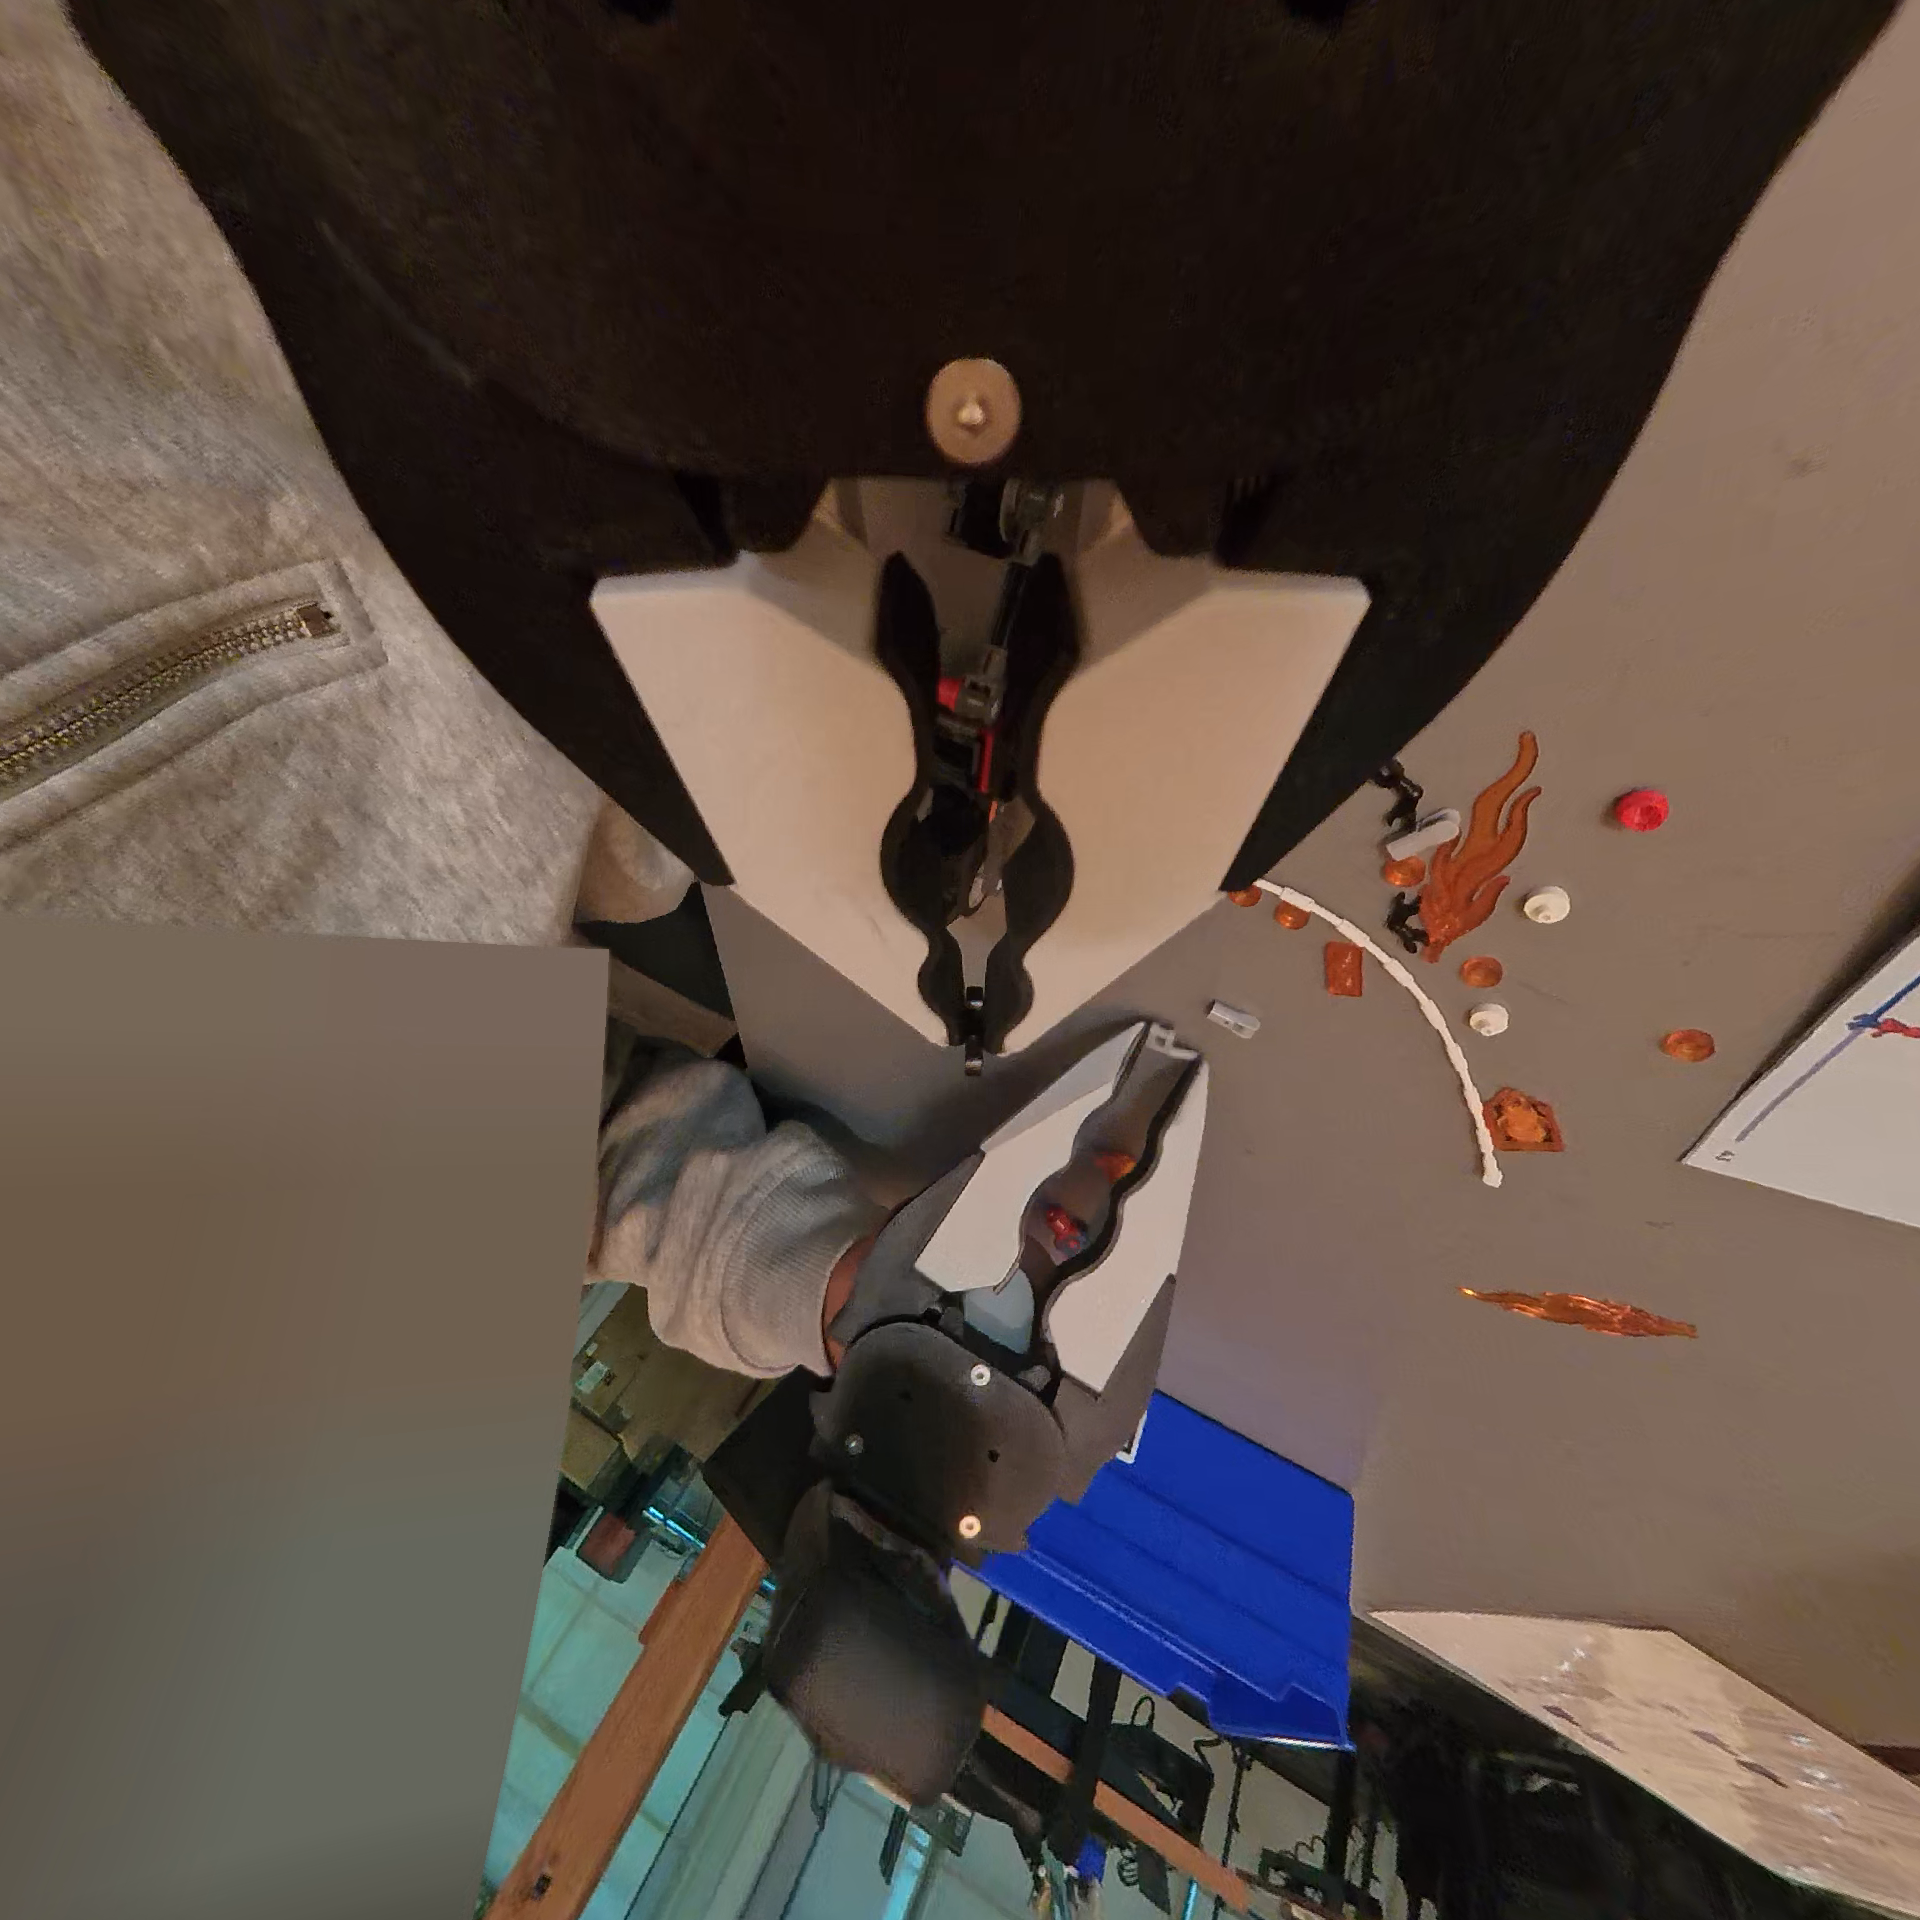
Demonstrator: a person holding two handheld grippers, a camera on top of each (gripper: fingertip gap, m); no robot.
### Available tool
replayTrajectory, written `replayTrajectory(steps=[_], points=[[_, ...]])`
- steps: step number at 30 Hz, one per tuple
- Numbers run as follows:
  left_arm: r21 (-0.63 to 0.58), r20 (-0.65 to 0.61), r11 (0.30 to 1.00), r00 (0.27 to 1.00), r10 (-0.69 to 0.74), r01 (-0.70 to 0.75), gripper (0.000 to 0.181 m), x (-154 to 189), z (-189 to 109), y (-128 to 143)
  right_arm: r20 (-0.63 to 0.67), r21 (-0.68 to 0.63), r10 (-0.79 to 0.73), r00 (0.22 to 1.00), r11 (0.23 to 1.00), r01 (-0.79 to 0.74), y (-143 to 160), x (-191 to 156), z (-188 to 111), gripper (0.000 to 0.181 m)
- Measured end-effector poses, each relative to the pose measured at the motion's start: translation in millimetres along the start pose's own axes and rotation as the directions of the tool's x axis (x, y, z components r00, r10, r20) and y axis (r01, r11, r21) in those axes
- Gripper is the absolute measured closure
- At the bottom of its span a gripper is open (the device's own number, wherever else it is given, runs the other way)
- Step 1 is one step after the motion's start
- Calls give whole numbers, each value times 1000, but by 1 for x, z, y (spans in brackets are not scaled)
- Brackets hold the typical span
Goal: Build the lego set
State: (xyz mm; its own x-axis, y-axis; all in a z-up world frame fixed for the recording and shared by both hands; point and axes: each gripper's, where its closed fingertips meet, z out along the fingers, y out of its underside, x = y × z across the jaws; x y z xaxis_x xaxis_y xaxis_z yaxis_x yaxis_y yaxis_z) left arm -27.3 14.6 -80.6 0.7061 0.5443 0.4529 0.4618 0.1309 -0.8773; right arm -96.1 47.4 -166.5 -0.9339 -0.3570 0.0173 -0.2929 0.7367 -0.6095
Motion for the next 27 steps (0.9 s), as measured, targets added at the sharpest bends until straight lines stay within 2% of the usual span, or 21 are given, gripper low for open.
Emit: replayTrajectory(steps=[3, 6, 10, 15, 18, 22, 27], points=[[-19, 18, 1000, 1000, 15, -14, 180, -2, 2, 3, 5, 66, 20, 1000, 998, -20, -14, -4, -8, 167], [-29, 24, 999, 999, 24, -23, 180, -2, 3, 4, -14, 58, 23, 1000, 998, -22, -13, -4, -11, 167], [-41, 37, 999, 999, 36, -34, 180, -3, 3, 6, 59, 154, 84, 995, 984, -92, -29, -17, -12, 167], [-54, 46, 997, 998, 50, -48, 180, -3, 4, 8, -35, -11, 145, 989, 989, -145, 0, -18, 5, 167], [-52, 42, 998, 998, 46, -44, 180, -3, 4, 8, -15, -22, 173, 985, 985, -173, 2, -28, -1, 164], [-55, 40, 997, 998, 49, -47, 180, -2, 5, 9, 29, -12, 115, 993, 993, -115, 3, -42, -6, 143], [-59, 41, 997, 998, 54, -51, 180, -1, 5, 9, 69, -22, 57, 996, 998, -55, 10, -42, -4, 143]])
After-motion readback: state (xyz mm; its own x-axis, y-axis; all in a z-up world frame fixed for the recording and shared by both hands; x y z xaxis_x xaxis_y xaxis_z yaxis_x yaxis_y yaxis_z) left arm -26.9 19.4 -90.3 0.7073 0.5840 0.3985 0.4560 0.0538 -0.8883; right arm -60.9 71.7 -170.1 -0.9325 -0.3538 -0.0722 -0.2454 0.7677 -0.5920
